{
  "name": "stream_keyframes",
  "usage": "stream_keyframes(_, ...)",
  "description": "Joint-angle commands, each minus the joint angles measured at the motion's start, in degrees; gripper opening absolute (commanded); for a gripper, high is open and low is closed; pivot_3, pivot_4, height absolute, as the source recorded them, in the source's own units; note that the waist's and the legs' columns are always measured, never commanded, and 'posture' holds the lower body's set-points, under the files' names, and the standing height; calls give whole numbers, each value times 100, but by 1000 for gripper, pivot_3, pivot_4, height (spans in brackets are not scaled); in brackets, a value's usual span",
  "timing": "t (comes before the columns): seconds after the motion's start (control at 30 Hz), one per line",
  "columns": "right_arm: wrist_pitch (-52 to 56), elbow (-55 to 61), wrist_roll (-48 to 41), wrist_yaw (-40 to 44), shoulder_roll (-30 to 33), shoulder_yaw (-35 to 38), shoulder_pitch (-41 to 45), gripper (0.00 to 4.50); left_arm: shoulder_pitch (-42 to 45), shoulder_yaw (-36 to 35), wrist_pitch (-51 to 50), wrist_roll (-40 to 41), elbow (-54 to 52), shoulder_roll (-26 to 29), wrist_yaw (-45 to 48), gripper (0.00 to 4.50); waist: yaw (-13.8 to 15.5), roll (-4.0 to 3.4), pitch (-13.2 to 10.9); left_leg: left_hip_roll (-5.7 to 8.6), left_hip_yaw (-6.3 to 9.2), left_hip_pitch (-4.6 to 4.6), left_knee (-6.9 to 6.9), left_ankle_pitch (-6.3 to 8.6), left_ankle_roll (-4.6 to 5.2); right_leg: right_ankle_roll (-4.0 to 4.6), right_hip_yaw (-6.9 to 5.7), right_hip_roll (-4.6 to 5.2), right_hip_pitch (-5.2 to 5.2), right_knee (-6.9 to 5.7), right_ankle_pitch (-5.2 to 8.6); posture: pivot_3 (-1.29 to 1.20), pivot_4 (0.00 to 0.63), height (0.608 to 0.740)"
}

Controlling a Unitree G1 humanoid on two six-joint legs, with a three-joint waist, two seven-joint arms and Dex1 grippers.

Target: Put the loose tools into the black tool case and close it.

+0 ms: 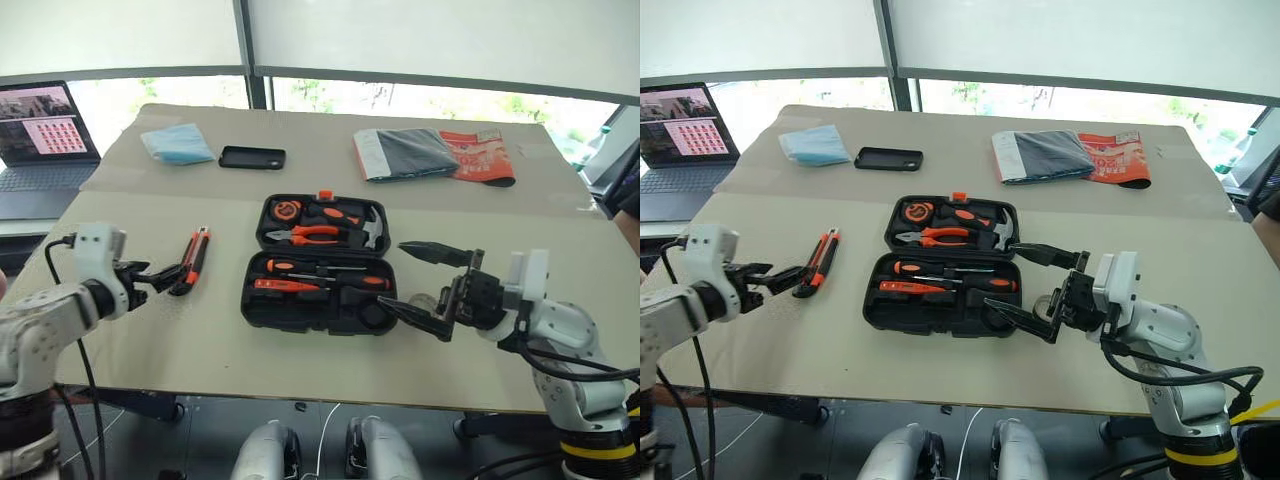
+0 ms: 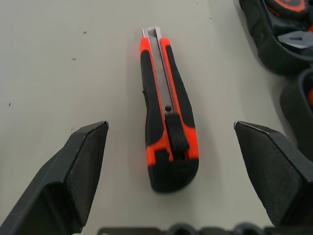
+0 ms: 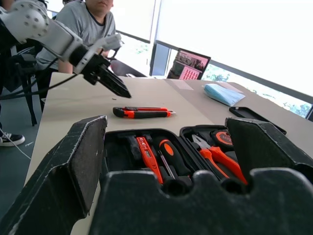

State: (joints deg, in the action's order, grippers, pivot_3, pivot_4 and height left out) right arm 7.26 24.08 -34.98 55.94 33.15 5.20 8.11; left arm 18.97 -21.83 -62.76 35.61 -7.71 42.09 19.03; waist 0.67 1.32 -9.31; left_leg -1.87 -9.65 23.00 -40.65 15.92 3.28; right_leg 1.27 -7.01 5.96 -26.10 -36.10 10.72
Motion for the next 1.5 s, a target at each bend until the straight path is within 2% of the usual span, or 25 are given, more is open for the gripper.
stream_keyframes(0.03, 45, 70, 3, -55, -9, -43, 223, 4500, 836, 491, 200, -667, 1080, -239, -481, 4429, 4, 1, 0, 1, -1, -3, 0, -3, -5, -1, -1, -3, 1, -1, 0, 0, 150, 740)
stream_keyframes(0.23, 107, 12, 1, -76, -21, -96, 393, 4500, 1604, 1364, 667, -1267, 2368, -422, 14, 4429, 1, 1, 0, 2, -4, -3, 0, -4, -4, 3, -2, -7, -2, -4, -1, 0, 150, 740)
stream_keyframes(0.33, 241, 138, -142, -225, -92, -125, 523, 4500, 1721, 1753, 722, -1557, 2781, -322, 333, 3723, 1, -1, 1, 2, -6, -8, 0, -11, 8, 4, -2, -6, -2, -9, -2, 0, 150, 740)
stream_keyframes(0.5, 280, 171, -127, -202, -80, -131, 455, 4500, 1745, 1652, 728, -1625, 2745, -335, 531, 1845, 12, -4, 3, 2, -6, -14, 0, -5, -3, 3, 2, 16, 1, -13, -1, 0, 150, 740)
stream_keyframes(0.53, 291, 172, -124, -199, -73, -128, 450, 4500, 1671, 1574, 794, -1621, 2671, -314, 566, 1581, 12, -4, 3, 2, -6, -12, 0, -4, 1, 3, 3, 22, 1, -12, -1, 0, 150, 740)
stream_keyframes(0.7, 327, 150, -124, -154, 16, -50, 413, 4500, 1317, 1004, 2067, -1225, 2146, -145, 1723, 1529, -3, -3, 2, 1, -7, -6, 0, -21, 37, 4, 2, 31, -4, -7, -2, 0, 150, 740)
stream_keyframes(0.8, 380, 155, -160, -26, 223, 75, 298, 4500, 1067, 1185, 3196, -848, 1513, 334, 3898, 1529, 3, 9, -6, -1, -3, 15, -3, -15, 23, 7, -2, 37, -19, -4, -2, 0, 150, 740)
stream_keyframes(0.87, 376, 134, -165, 68, 366, 140, 221, 4500, 994, 1457, 3738, -814, 1235, 558, 4911, 1529, 10, 10, -6, -2, 0, 25, -8, -2, -1, 23, -10, 42, -23, 0, -10, 0, 150, 740)
stream_keyframes(0.93, 338, 70, -113, 274, 608, 290, -21, 4500, 1211, 2354, 3994, -1178, 845, 798, 5802, 1529, 20, 4, -4, 0, 0, 21, -8, 0, 0, 19, -7, 50, -19, 3, -8, 0, 150, 740)
stream_keyframes(1.0, 312, 38, -72, 421, 772, 392, -216, 4500, 1463, 3039, 4209, -1522, 637, 803, 6261, 1529, 75, 1, -3, 4, 1, 19, -8, 2, 4, 5, -8, 51, -11, 6, -1, 0, 150, 740)
stream_keyframes(1.13, 355, 114, -99, 432, 877, 462, -431, 4500, 1930, 3740, 4132, -1923, 654, 311, 6176, 1529, 78, 1, -3, 11, -3, 22, -15, 7, 20, -2, -4, 17, -9, 6, -2, 0, 150, 740)
stream_keyframes(1.17, 369, 129, -107, 420, 881, 468, -449, 4500, 1981, 3795, 4125, -1972, 684, 231, 6154, 1529, 56, 2, -4, 10, -2, 26, -21, -19, 67, -3, -5, 8, -10, 5, -2, 0, 150, 740)
stream_keyframes(1.3, 440, 386, -168, 245, 860, 564, -680, 4500, 2245, 4344, 3915, -2472, 824, -222, 5835, 1529, 9, 1, -4, 0, 0, 23, -19, -24, 78, -1, 4, -8, -13, 3, -1, 0, 150, 740)
stream_keyframes(1.5, 562, 680, -229, 21, 809, 668, -910, 4500, 2327, 4619, 3978, -2997, 1019, -351, 5672, 1529, -1, 2, -4, 0, 6, 25, -24, -23, 84, -2, 5, -10, -11, 3, -1, 0, 150, 740)
